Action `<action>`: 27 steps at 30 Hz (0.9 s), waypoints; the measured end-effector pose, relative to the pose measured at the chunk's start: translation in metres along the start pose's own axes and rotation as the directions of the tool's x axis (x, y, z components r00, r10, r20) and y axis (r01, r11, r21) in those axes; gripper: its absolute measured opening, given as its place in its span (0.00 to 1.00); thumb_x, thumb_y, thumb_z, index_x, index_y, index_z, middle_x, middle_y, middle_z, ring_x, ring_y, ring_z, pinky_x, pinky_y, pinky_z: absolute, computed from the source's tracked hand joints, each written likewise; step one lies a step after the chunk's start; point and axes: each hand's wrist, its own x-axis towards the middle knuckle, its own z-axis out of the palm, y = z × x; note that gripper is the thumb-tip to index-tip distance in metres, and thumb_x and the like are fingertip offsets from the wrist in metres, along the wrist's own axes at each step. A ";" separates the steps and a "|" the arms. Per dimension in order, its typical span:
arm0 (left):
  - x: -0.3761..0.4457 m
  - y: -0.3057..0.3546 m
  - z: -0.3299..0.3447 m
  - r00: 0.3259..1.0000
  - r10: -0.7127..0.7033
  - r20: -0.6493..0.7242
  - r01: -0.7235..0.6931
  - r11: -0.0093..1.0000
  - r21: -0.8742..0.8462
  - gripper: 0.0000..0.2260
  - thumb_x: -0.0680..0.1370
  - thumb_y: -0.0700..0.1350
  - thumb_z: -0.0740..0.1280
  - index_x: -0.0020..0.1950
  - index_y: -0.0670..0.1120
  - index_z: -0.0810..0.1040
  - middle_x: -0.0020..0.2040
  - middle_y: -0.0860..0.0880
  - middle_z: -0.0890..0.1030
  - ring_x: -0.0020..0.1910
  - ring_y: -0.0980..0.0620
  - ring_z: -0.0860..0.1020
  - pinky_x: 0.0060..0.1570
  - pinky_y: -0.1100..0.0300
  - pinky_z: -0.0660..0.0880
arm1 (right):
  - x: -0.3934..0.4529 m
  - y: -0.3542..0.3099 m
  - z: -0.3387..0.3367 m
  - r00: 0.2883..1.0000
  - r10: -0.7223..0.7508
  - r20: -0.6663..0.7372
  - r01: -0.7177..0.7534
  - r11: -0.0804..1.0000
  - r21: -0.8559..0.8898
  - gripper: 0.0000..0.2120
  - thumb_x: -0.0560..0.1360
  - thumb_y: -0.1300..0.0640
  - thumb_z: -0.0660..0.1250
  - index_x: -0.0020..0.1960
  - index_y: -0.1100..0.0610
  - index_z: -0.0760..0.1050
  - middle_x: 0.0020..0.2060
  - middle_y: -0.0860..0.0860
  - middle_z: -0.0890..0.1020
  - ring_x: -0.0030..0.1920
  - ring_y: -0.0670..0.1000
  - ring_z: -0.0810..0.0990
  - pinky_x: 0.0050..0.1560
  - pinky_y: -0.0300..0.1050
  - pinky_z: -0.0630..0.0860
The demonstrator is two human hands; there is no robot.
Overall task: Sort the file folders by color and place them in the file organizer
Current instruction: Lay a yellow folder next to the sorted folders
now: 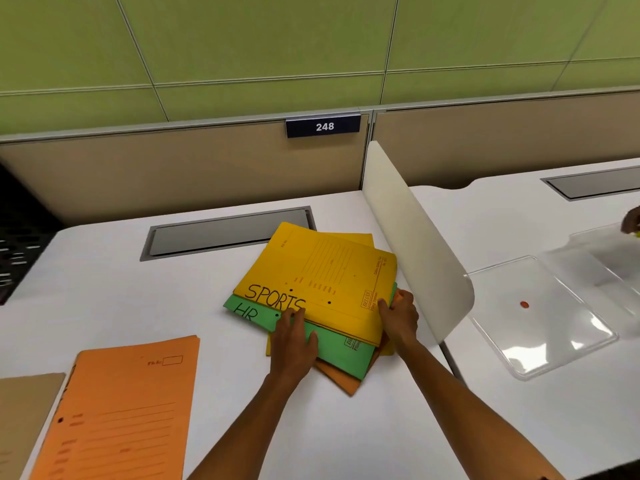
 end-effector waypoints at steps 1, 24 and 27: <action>0.000 0.001 0.002 1.000 -0.003 -0.005 0.003 1.000 0.008 0.23 0.75 0.46 0.69 0.69 0.41 0.71 0.65 0.41 0.71 0.61 0.41 0.73 0.57 0.48 0.73 | 0.002 0.000 -0.001 1.000 0.017 0.017 -0.017 1.000 0.002 0.21 0.77 0.51 0.67 0.66 0.57 0.67 0.58 0.58 0.77 0.58 0.61 0.77 0.55 0.54 0.74; 0.014 0.041 0.002 0.927 -0.369 0.069 0.323 0.688 -0.650 0.25 0.75 0.42 0.72 0.70 0.48 0.68 0.63 0.44 0.71 0.63 0.45 0.71 0.61 0.48 0.72 | -0.016 0.017 -0.017 0.934 0.270 0.234 -0.330 0.902 0.278 0.11 0.74 0.58 0.68 0.53 0.55 0.68 0.45 0.60 0.81 0.38 0.57 0.84 0.35 0.51 0.82; 0.015 0.041 0.002 0.897 -0.423 0.125 0.363 0.548 -0.754 0.24 0.75 0.41 0.71 0.69 0.48 0.68 0.62 0.43 0.72 0.59 0.45 0.73 0.59 0.49 0.72 | -0.023 0.019 -0.018 0.923 0.295 0.245 -0.363 0.878 0.310 0.09 0.74 0.59 0.67 0.50 0.56 0.67 0.43 0.62 0.81 0.36 0.58 0.83 0.34 0.51 0.82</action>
